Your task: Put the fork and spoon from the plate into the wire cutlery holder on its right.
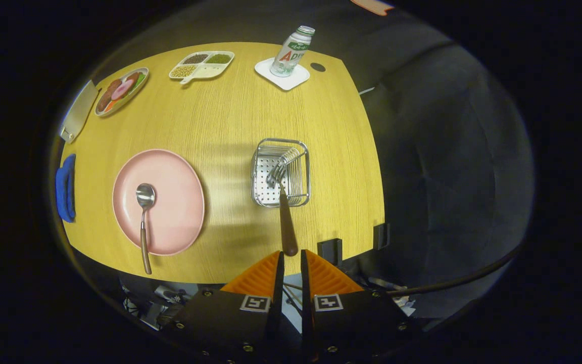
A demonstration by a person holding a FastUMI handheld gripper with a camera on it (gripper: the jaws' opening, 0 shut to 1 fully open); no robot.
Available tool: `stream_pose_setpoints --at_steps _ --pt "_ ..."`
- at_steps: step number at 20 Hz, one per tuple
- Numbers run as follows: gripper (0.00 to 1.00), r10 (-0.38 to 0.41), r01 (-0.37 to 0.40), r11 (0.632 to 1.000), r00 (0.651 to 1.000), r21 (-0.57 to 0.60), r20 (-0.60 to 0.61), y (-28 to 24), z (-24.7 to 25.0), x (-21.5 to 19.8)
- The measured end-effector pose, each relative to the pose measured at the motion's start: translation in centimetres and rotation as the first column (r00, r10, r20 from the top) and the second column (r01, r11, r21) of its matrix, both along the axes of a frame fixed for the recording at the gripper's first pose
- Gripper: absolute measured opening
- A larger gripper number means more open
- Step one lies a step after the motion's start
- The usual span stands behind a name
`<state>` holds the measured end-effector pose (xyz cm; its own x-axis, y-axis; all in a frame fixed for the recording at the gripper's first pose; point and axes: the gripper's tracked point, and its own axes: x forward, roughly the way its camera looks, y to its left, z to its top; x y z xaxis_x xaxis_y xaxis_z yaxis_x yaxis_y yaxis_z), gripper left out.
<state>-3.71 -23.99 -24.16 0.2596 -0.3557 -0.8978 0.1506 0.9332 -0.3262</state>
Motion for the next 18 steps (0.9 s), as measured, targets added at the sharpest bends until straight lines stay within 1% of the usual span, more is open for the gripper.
stream_pose_setpoints --at_steps 2,5,9,18 --pt "0.28 -0.004 0.004 1.000 1.000 -0.007 0.014 0.2 0.8 -0.2" --pt "0.29 0.000 0.000 1.000 1.000 -0.023 0.027 0.7 1.5 -0.3" --pt "0.29 0.025 -0.023 0.999 0.999 -0.042 0.046 2.4 2.5 -0.3" --pt "0.29 0.129 -0.126 0.991 0.989 -0.036 0.078 9.8 3.3 0.0"
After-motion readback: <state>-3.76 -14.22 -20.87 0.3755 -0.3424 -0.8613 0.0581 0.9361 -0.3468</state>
